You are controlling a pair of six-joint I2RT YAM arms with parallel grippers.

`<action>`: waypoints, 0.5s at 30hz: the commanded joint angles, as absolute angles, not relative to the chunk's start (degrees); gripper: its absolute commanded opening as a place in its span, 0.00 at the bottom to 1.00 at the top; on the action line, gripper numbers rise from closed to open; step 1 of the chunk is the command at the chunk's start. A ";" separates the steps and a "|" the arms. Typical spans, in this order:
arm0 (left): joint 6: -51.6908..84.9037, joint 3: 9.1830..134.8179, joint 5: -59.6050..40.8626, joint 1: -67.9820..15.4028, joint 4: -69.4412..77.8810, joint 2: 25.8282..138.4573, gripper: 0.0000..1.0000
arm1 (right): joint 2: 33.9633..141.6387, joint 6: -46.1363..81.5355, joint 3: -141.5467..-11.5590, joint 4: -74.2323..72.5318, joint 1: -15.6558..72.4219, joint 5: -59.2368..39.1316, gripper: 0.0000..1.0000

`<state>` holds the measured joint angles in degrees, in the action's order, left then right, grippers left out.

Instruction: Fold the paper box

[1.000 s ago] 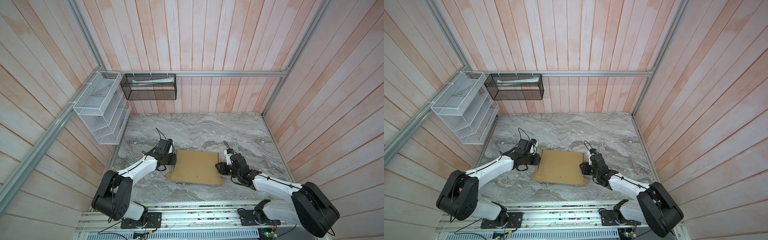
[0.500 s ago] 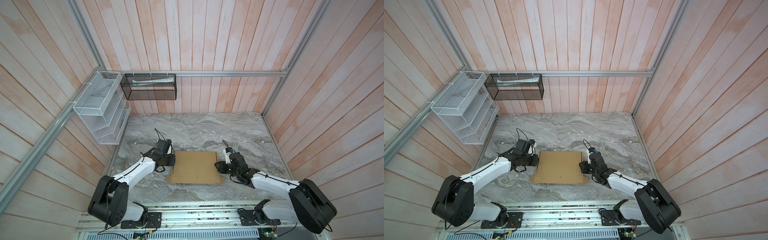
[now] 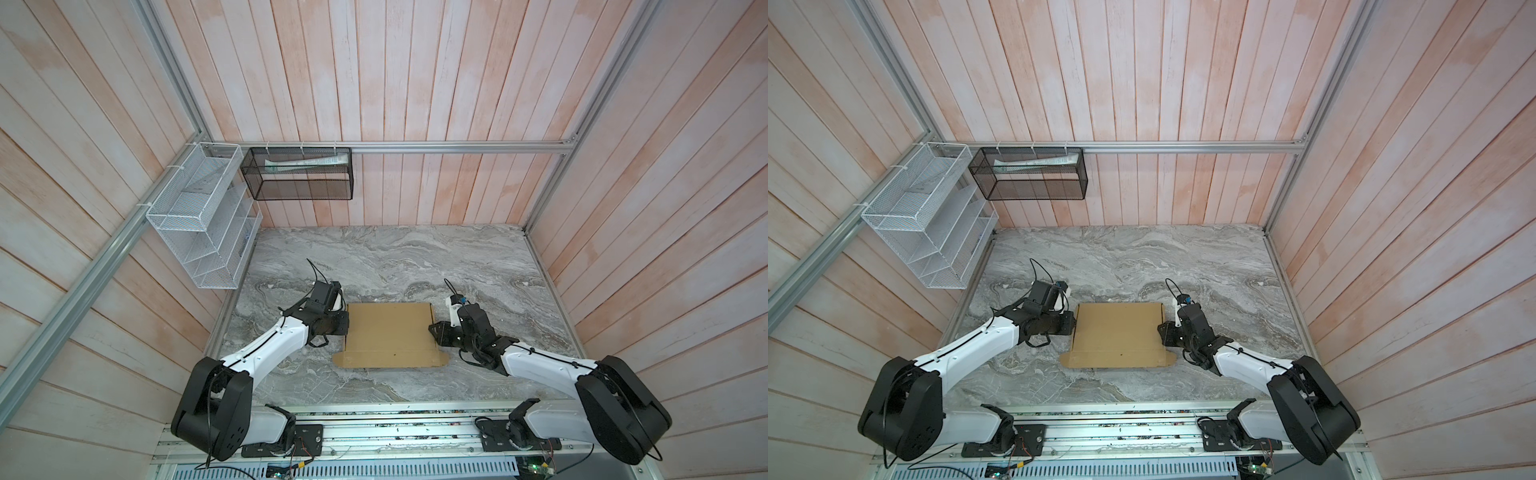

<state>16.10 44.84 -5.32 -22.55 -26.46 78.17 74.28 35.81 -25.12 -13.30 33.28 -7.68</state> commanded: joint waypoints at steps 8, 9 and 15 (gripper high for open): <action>17.40 42.67 -5.48 -22.41 -27.31 77.68 0.25 | 76.55 34.45 -26.28 -11.49 33.54 -8.26 0.25; 17.34 42.52 -5.69 -22.41 -27.14 77.97 0.25 | 76.55 34.45 -26.26 -11.51 33.45 -8.26 0.25; 17.27 42.38 -6.54 -22.46 -26.42 80.24 0.24 | 76.38 34.28 -26.69 -11.25 33.54 -8.35 0.25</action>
